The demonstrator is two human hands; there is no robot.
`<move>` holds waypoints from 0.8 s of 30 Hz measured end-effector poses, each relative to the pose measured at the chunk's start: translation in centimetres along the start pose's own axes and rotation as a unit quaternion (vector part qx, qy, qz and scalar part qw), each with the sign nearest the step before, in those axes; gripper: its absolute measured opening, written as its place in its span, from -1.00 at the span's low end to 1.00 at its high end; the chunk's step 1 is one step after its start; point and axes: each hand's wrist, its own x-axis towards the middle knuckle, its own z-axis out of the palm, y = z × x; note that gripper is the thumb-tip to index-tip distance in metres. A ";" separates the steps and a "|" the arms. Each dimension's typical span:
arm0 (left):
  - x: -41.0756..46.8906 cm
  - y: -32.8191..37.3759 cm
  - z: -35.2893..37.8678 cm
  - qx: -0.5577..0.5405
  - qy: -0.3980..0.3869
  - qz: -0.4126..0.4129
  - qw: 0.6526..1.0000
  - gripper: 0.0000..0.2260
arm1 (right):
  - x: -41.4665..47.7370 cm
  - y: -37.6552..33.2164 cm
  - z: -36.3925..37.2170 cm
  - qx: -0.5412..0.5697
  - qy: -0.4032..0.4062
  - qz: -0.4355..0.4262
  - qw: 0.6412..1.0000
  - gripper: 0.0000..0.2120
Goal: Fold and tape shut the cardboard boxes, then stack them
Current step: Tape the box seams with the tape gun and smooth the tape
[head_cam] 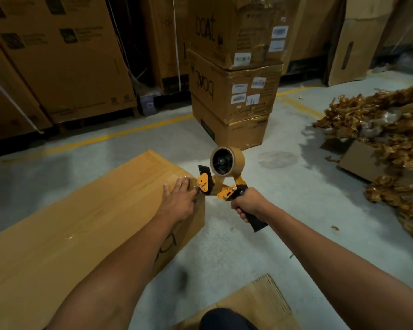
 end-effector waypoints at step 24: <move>0.2 -0.5 0.6 -0.007 0.032 0.006 0.999 -0.31 | -1.5 0.1 -1.0 -0.070 0.005 0.031 0.997 -0.95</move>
